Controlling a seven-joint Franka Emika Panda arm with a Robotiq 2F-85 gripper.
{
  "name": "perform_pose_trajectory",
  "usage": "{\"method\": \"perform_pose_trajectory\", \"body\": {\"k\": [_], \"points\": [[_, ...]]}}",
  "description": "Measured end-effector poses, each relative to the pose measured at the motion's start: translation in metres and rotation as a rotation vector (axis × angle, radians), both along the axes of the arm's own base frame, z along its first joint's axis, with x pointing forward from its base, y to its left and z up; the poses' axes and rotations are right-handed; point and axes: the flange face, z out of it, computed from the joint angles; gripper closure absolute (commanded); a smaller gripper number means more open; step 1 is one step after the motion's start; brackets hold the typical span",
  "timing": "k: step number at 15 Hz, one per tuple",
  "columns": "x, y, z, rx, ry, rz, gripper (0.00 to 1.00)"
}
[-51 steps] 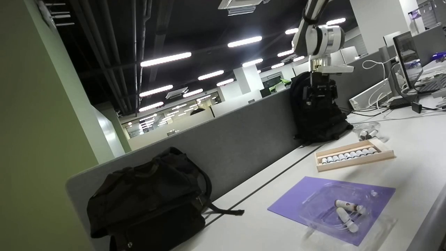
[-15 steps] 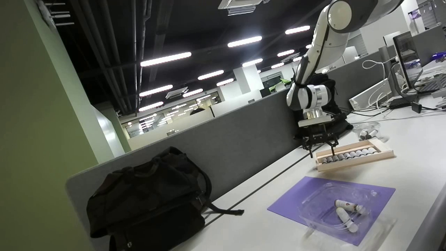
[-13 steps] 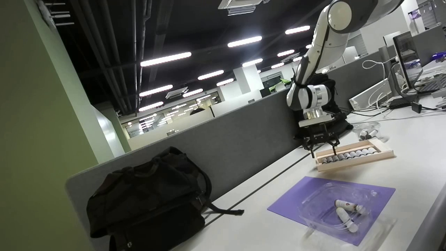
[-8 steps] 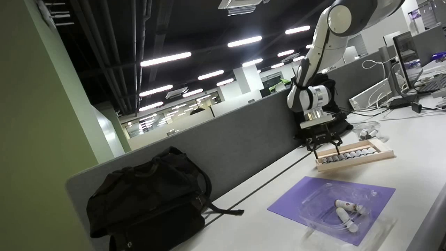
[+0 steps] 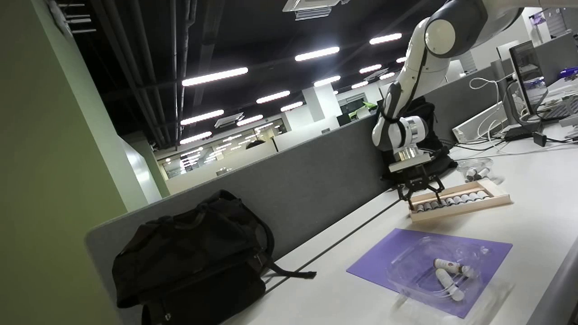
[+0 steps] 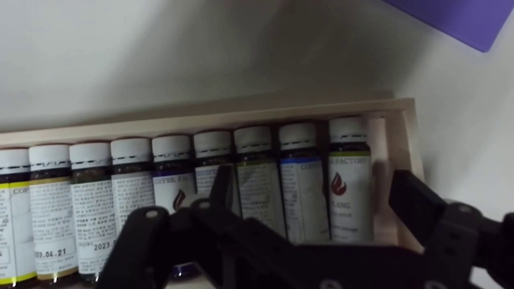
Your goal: Take one bottle from the box from and place it on the table
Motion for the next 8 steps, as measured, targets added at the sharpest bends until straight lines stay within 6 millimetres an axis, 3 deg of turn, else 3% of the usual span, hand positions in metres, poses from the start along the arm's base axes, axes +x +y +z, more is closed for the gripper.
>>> {"method": "perform_pose_trajectory", "body": {"k": [1, 2, 4, 6, 7, 8], "points": [[0.0013, 0.0009, -0.0002, -0.003, 0.005, 0.003, 0.00], [0.0023, 0.0015, -0.0006, -0.005, 0.009, 0.004, 0.25], [0.0030, 0.0019, -0.0009, -0.005, 0.023, 0.015, 0.32], [0.0044, 0.0019, 0.0003, -0.008, 0.033, 0.027, 0.30], [0.0056, 0.0021, 0.0015, -0.008, 0.035, 0.029, 0.08], [0.0075, 0.0020, 0.0049, -0.007, 0.036, 0.031, 0.06]]}}
